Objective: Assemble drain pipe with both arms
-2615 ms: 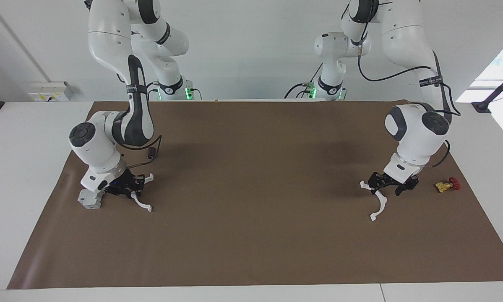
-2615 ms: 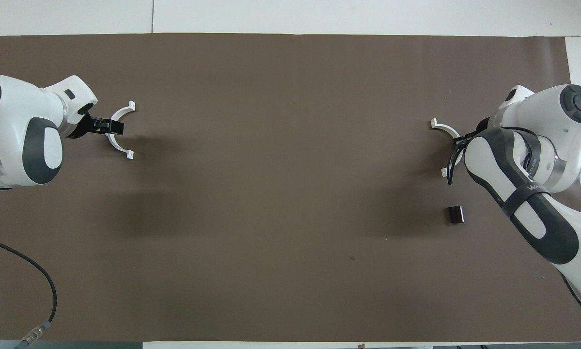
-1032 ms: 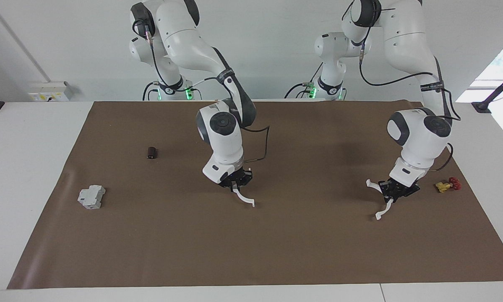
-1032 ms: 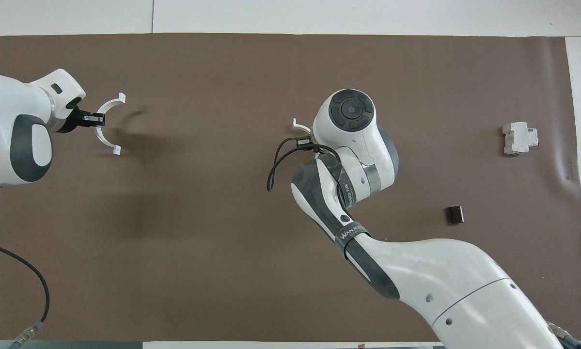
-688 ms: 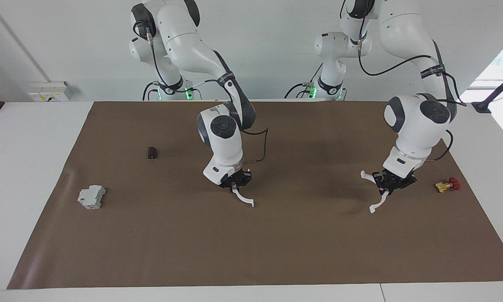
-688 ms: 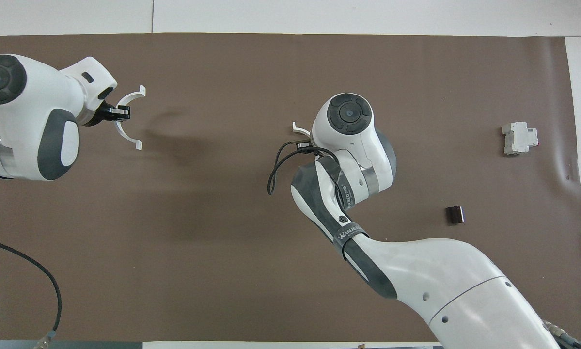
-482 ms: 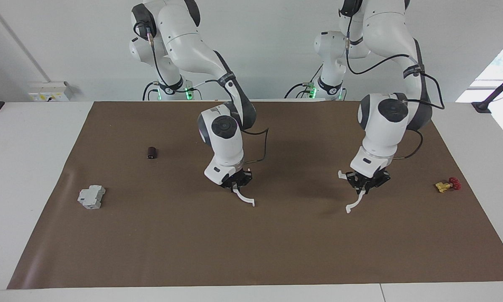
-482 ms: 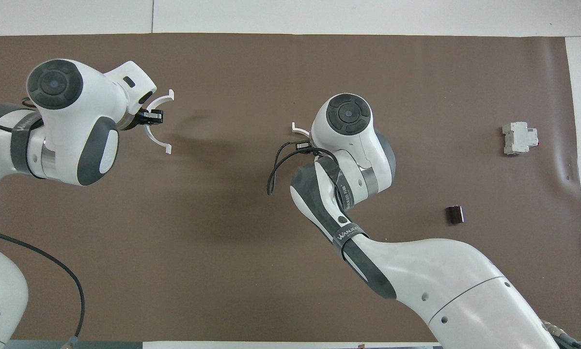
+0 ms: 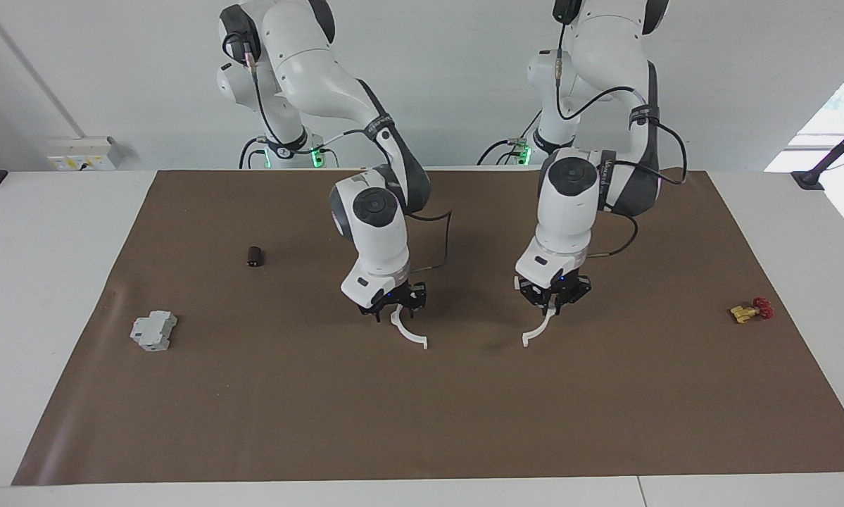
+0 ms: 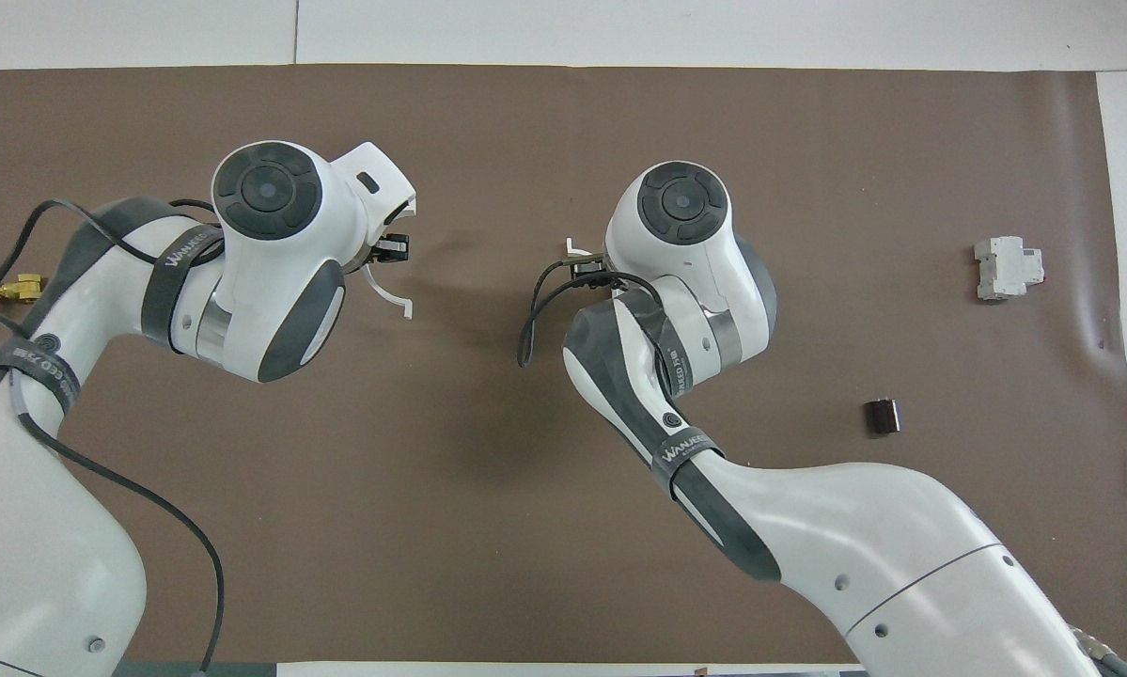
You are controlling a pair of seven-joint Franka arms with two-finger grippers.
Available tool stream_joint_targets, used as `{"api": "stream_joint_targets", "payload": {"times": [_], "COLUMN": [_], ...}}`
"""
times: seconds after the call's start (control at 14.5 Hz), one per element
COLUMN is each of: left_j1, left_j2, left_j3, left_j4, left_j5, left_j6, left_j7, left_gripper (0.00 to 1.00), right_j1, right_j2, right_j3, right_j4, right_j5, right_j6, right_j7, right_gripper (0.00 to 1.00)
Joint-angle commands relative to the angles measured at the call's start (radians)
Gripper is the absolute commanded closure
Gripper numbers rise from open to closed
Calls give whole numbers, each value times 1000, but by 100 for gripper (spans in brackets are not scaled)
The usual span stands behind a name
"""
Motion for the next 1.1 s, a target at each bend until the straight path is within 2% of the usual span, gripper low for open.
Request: {"api": "stream_joint_targets", "payload": {"times": [0.0,0.34,0.55,0.69,0.89,1.03], "left_j1": [-61,-117,-150,-157,-167,-180], "left_j2": [67,130,139,142,150,153], "left_j3": [15,11,9,8,6,6], "left_j4": [67,99,92,90,66,52], "left_j5": [24,13,13,12,10,10], "left_j6": [-24,7,56,89,139,154], "left_j7": [-99,-137,-137,-137,-137,-136], "left_gripper": [100,100,100,100,100,100], "right_j1": [-96,-311,-375,-380,-377,-397], "right_j2": [-139,-320,-399,-446,-514,-517], "right_j3": [9,6,6,6,6,7], "right_j4": [-8,-8,-9,-26,-84,-100], "right_j5": [-14,-15,-44,-70,-87,-92], "right_j6": [-154,-404,-482,-539,-552,-501], "right_j7": [-37,-186,-210,-229,-227,-270], "right_gripper": [0,0,0,0,0,0]}}
